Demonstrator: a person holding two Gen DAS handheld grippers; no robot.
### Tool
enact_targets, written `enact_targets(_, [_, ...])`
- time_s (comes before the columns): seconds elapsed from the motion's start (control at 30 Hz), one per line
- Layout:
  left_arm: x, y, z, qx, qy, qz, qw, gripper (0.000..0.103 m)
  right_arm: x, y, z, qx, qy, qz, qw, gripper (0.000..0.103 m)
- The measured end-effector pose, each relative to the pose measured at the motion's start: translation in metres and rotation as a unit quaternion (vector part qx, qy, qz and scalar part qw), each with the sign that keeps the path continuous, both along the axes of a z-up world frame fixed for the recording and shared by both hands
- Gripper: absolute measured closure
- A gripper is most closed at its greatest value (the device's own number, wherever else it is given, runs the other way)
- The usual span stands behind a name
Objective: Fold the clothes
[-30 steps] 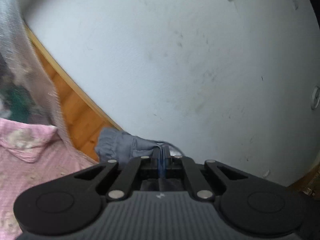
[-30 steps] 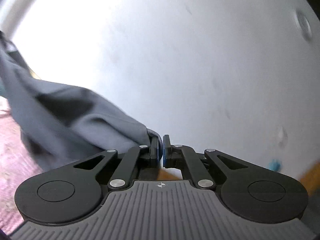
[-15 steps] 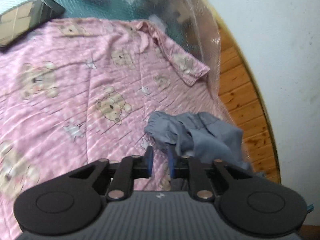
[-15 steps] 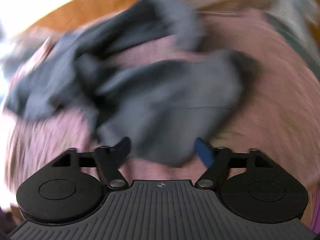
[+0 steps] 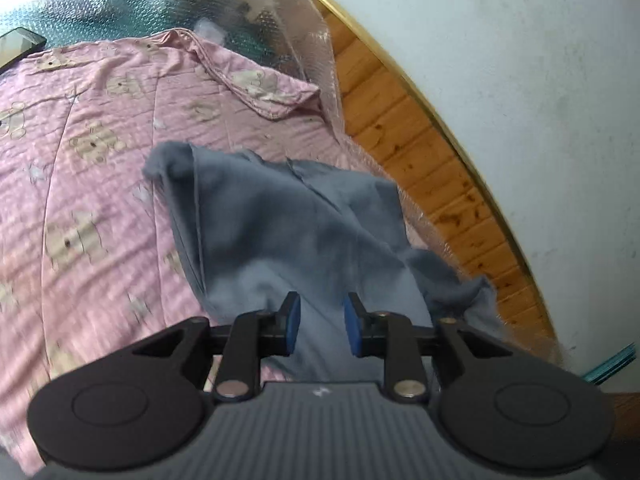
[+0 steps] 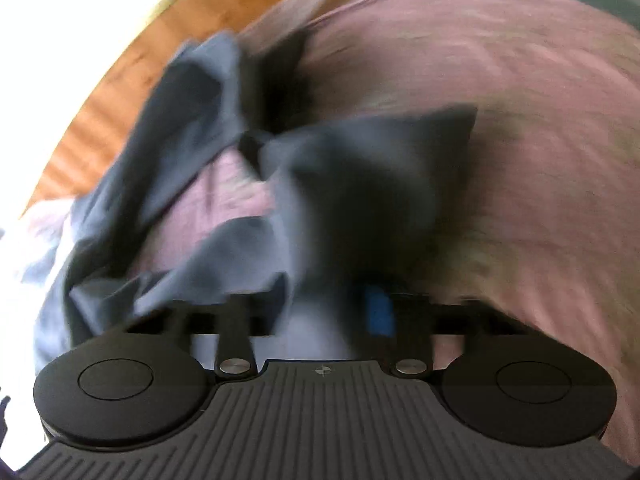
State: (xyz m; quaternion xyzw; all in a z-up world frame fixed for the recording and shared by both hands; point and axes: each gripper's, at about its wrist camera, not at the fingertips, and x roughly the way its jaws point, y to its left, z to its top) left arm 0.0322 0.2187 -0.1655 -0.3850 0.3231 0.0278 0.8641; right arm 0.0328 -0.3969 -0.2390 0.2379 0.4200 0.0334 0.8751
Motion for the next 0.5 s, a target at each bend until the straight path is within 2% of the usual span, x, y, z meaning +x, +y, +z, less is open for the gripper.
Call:
enact_targets(0.07, [-0.003, -0.015, 0.006, 0.015, 0.010, -0.001, 0.9998, 0.079, 0.018, 0.004, -0.002, 0.006, -0.002, 0.042, 0.999, 0.102])
enact_targets(0.1, [-0.004, -0.022, 0.009, 0.023, 0.016, -0.002, 0.9996, 0.079, 0.015, 0.001, 0.016, -0.007, -0.028, 0.046, 0.999, 0.103])
enact_targets(0.23, [-0.006, -0.049, 0.020, 0.055, 0.036, -0.008, 0.9978, 0.077, 0.006, -0.014, 0.034, -0.085, -0.028, 0.006, 0.996, 0.103])
enact_targets(0.33, [0.021, -0.051, 0.032, 0.108, 0.041, -0.040, 0.9925, 0.073, -0.001, -0.025, 0.047, -0.143, -0.028, -0.023, 0.989, 0.099])
enact_targets(0.4, [0.047, -0.050, 0.041, 0.142, 0.040, -0.058, 0.9874, 0.062, -0.005, -0.032, 0.056, -0.182, -0.028, -0.043, 0.982, 0.085])
enact_targets(0.43, [0.064, -0.048, 0.047, 0.161, 0.038, -0.063, 0.9843, 0.057, -0.007, -0.036, 0.060, -0.201, -0.028, -0.052, 0.978, 0.082])
enact_targets(0.5, [0.113, -0.038, 0.053, 0.191, 0.034, -0.062, 0.9791, 0.034, -0.012, -0.043, 0.069, -0.239, -0.028, -0.072, 0.968, 0.077])
